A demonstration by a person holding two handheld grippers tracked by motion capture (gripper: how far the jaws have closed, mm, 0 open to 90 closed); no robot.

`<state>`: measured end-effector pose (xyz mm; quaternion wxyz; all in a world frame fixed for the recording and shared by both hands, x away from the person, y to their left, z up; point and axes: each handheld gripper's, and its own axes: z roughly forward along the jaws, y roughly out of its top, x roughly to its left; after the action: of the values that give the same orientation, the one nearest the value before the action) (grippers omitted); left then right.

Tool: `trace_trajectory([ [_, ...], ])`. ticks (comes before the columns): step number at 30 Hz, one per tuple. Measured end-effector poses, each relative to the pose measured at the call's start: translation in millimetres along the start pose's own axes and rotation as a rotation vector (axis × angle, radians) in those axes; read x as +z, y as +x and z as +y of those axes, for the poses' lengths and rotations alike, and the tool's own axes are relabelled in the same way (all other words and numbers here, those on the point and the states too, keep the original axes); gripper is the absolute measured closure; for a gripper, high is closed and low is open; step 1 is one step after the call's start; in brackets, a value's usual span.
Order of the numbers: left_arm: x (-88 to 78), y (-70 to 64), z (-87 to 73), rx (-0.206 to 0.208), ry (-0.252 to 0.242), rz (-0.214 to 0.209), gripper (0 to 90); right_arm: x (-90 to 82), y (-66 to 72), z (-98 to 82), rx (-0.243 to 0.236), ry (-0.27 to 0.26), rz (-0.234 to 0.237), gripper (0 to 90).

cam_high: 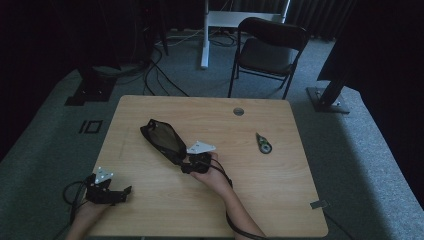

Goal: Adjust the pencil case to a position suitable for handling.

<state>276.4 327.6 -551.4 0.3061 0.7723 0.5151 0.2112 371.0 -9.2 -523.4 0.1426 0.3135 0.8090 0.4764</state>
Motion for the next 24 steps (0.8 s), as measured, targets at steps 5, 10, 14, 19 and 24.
trace_trajectory([
  [5, -0.1, 0.0, 0.0, 0.000, 0.001, 0.000, 0.1, 4.9, -4.4, 2.5, 0.017, 0.004, -0.025, 55.0],
  [10, 0.0, 0.0, 0.0, 0.000, 0.001, 0.000, 0.1, 8.9, -4.9, 2.5, 0.002, 0.030, -0.012, 69.6],
  [14, -0.1, 0.0, 0.0, 0.000, 0.001, 0.000, 0.1, 8.9, -3.8, 3.4, 0.003, 0.054, -0.023, 72.1],
  [19, -0.1, 0.0, 0.0, 0.000, 0.001, 0.000, 0.1, 4.6, -4.1, 3.3, 0.004, 0.060, -0.019, 72.4],
  [24, 0.0, 0.0, 0.0, 0.000, 0.000, 0.000, 0.1, 0.5, -8.0, -1.2, 0.018, 0.050, -0.020, 72.4],
])
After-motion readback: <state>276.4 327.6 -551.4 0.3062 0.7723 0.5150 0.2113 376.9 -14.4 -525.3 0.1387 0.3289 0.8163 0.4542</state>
